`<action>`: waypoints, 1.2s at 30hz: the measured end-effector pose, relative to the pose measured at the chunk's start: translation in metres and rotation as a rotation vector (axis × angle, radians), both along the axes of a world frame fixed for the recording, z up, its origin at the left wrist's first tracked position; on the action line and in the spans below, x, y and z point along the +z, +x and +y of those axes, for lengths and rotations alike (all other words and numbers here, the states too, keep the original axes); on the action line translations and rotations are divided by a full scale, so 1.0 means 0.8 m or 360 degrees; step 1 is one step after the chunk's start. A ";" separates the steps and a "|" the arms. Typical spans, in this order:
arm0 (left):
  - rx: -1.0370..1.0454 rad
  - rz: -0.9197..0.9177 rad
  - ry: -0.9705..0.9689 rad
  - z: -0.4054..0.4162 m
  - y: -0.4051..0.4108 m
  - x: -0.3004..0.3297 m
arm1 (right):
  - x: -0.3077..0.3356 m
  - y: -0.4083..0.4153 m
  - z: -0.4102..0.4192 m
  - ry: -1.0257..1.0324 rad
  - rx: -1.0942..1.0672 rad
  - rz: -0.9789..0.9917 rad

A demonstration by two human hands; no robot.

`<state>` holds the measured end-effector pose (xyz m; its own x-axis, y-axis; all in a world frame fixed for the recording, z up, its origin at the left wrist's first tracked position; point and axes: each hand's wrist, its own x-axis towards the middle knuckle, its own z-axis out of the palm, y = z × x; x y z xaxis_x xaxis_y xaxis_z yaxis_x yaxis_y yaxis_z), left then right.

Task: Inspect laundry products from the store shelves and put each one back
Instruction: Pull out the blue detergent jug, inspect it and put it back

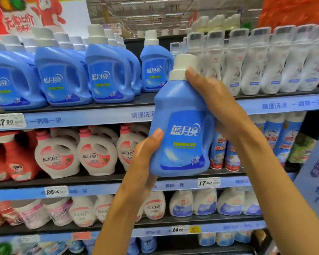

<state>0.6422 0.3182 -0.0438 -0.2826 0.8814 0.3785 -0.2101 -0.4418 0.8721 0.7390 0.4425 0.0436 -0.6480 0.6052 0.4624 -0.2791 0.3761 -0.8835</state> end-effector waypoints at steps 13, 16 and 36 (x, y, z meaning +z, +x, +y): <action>0.0205 0.0062 -0.0331 -0.010 -0.020 0.013 | -0.014 -0.016 0.009 -0.0302 0.0108 -0.0154; 0.0236 -0.0096 -0.0250 -0.008 -0.014 0.013 | -0.016 -0.014 0.010 -0.0446 0.0144 -0.0044; 0.0052 -0.0052 -0.0335 -0.010 -0.025 0.018 | -0.043 -0.014 0.003 -0.0300 0.0093 0.0003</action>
<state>0.6224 0.3102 -0.0293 -0.3214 0.9302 0.1774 -0.2283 -0.2579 0.9388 0.7281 0.4451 0.0096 -0.6838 0.6427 0.3455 -0.2972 0.1872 -0.9363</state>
